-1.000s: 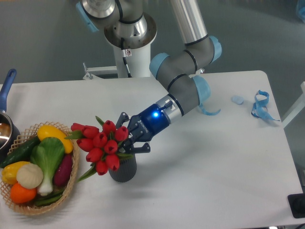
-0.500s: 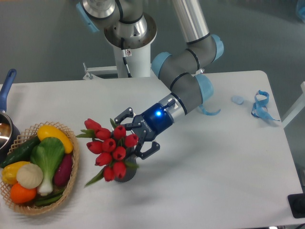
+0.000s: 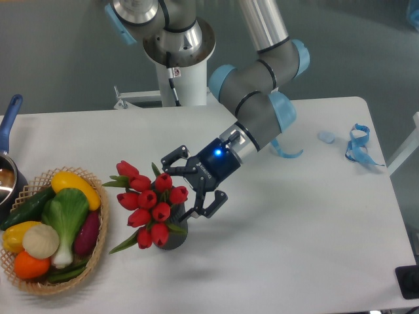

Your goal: Insert the flowers into the vase

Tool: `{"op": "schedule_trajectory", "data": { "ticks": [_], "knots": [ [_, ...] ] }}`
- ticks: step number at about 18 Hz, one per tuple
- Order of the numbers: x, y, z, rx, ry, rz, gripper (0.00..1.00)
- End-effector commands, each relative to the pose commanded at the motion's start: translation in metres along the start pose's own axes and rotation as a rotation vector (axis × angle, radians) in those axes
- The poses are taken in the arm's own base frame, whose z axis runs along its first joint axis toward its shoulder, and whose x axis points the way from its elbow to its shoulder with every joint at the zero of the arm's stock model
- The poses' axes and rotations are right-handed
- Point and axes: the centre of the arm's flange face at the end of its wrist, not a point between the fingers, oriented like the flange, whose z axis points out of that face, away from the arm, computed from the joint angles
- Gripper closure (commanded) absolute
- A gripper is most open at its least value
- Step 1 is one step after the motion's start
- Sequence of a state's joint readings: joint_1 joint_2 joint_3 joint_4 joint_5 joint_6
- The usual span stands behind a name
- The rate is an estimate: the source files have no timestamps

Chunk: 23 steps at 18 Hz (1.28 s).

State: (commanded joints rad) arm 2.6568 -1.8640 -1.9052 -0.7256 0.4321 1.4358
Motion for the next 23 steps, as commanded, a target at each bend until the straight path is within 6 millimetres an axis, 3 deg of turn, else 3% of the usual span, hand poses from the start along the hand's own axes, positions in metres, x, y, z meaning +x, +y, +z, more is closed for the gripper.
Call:
{"op": "schedule_trajectory", "data": {
  "ticks": [7,10,13,17,23],
  "knots": [
    [-0.019,-0.021,-0.109,-0.266,-0.242,0.05,0.0],
    [-0.028,-0.048,-0.137,-0.34,-0.317,0.085,0.0],
    [-0.024,-0.069,-0.188,-0.491,-0.44,0.104,0.0],
    [-0.016,-0.07,-0.208,-0.698,-0.47,0.126,0.0],
    [-0.005,-0.068,-0.247,-0.857,-0.28,0.306,0.0]
  ]
}}
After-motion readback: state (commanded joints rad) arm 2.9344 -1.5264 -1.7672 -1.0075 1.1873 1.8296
